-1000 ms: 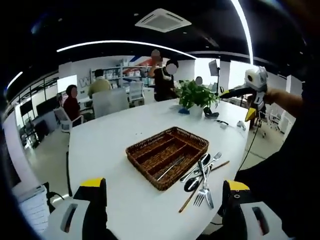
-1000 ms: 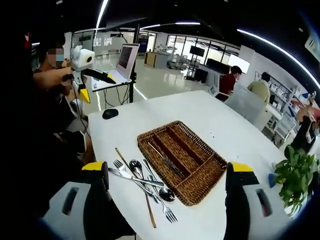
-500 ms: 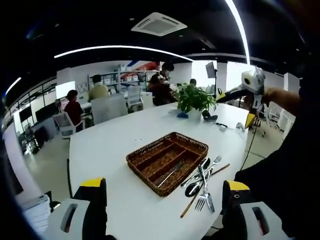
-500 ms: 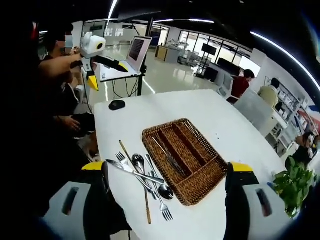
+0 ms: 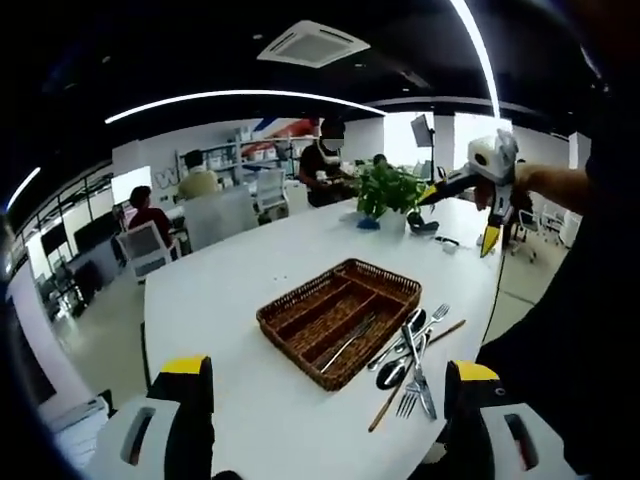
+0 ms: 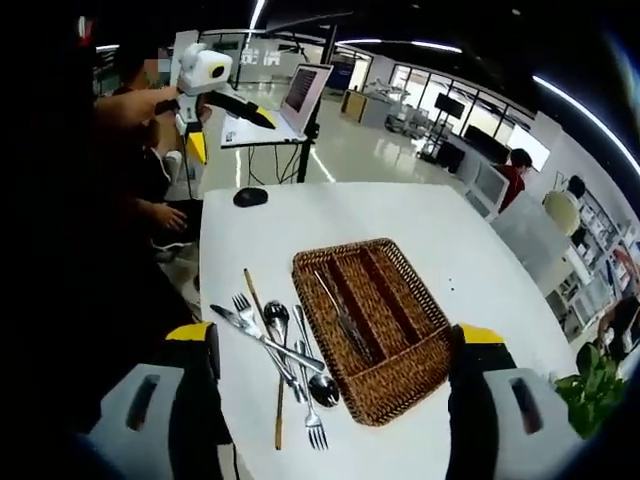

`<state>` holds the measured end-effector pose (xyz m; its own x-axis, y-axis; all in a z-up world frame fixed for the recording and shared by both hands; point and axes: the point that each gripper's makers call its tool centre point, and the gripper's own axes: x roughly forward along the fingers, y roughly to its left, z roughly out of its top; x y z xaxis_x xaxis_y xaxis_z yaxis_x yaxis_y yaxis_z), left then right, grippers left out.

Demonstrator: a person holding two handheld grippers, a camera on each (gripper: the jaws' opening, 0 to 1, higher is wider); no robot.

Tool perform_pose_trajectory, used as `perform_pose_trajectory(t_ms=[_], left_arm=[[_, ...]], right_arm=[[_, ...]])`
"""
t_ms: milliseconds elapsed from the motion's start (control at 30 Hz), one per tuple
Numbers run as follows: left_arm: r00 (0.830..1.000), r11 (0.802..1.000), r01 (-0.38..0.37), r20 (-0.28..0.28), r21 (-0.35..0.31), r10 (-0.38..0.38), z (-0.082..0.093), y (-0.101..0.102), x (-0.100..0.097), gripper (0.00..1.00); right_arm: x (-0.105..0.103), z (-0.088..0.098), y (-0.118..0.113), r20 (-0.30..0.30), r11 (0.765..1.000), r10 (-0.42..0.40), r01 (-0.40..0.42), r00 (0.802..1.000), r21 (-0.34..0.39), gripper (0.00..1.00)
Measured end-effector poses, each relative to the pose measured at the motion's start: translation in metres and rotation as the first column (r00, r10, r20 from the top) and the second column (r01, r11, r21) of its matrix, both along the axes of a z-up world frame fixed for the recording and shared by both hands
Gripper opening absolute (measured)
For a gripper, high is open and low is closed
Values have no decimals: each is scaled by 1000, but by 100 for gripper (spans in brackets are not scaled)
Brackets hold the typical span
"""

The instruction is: Arrange the knives, forks, and spoons in their matching storage slots by inserting each utensil handle-first until every utensil is classified and aligned in the correct compartment

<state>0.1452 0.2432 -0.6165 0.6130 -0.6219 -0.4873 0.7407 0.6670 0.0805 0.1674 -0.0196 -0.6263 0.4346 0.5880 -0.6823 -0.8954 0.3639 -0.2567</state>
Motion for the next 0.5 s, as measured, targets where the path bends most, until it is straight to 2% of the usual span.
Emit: perform_pose_trajectory(t_ms=[233, 333, 500], left_arm=[[1000, 1000, -6, 15, 0, 6, 3, 6, -6, 100], [1000, 1000, -25, 16, -1, 25, 3, 10, -6, 100], [999, 999, -42, 25, 5, 42, 7, 12, -8, 100]], right_arm=[[-6, -23, 14, -30, 998, 65, -66, 997, -18, 94], [-8, -35, 22, -21, 994, 106, -107, 994, -23, 91], [-10, -55, 26, -40, 988, 150, -152, 988, -38, 87]])
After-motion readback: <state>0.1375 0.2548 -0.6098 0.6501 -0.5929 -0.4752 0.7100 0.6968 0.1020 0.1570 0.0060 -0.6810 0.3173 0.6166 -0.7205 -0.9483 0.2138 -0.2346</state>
